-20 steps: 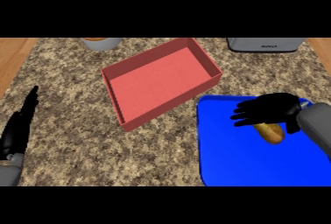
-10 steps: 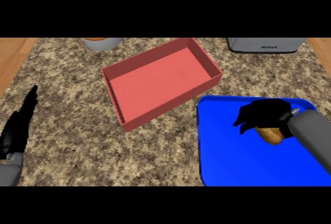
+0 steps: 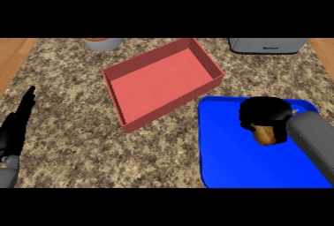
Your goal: Pick the pear from the tray and place it in the cardboard box
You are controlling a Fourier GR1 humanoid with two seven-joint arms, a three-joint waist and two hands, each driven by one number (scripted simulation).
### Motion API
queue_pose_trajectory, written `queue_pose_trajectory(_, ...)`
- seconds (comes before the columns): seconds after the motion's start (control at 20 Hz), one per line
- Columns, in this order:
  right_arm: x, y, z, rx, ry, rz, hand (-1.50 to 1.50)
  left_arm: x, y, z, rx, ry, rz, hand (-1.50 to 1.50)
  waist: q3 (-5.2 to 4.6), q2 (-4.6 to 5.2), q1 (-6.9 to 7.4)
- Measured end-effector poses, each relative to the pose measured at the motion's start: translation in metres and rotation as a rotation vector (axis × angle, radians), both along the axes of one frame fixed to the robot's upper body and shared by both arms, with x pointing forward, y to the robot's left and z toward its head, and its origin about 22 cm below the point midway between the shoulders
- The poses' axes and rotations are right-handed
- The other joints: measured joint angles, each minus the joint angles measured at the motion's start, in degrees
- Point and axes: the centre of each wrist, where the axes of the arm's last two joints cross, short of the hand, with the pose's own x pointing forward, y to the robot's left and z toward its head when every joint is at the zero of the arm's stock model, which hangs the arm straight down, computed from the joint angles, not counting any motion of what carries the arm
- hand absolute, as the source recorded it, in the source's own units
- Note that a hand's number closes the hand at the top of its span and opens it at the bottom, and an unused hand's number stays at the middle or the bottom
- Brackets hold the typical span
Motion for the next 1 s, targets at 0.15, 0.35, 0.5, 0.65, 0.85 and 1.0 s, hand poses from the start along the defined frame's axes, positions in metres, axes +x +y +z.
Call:
queue_pose_trajectory(0.15, 0.000, -0.004, 0.003, 0.110, -0.054, -0.122, 1.50, -0.002, 0.007, -0.001, -0.001, 0.009, 0.015, 0.00, 0.29, 0.05, -0.56)
queue_pose_trajectory(0.35, -0.004, -0.027, -0.009, 0.226, -0.082, -0.579, 1.50, -0.007, 0.013, -0.004, 0.001, 0.020, 0.054, 0.00, 0.41, -0.62, -3.49)
queue_pose_trajectory(0.5, -0.007, -0.041, -0.012, 0.293, -0.129, -0.906, 1.50, -0.012, 0.019, -0.006, 0.003, 0.030, 0.080, 0.00, 0.31, -1.24, -4.92)
queue_pose_trajectory(0.65, -0.003, -0.031, -0.007, 0.369, -0.204, -1.124, 1.50, -0.017, 0.020, -0.009, 0.005, 0.036, 0.088, 0.00, 0.23, -1.59, -4.97)
queue_pose_trajectory(0.85, 0.009, 0.011, 0.023, 0.514, -0.340, -1.205, 1.50, -0.021, 0.021, -0.009, 0.006, 0.041, 0.081, 0.00, 0.22, -1.72, -4.52)
queue_pose_trajectory(1.0, 0.005, 0.048, 0.048, 0.596, -0.400, -1.196, 1.50, -0.020, 0.018, -0.011, 0.008, 0.039, 0.078, 0.00, 0.26, -1.48, -4.29)
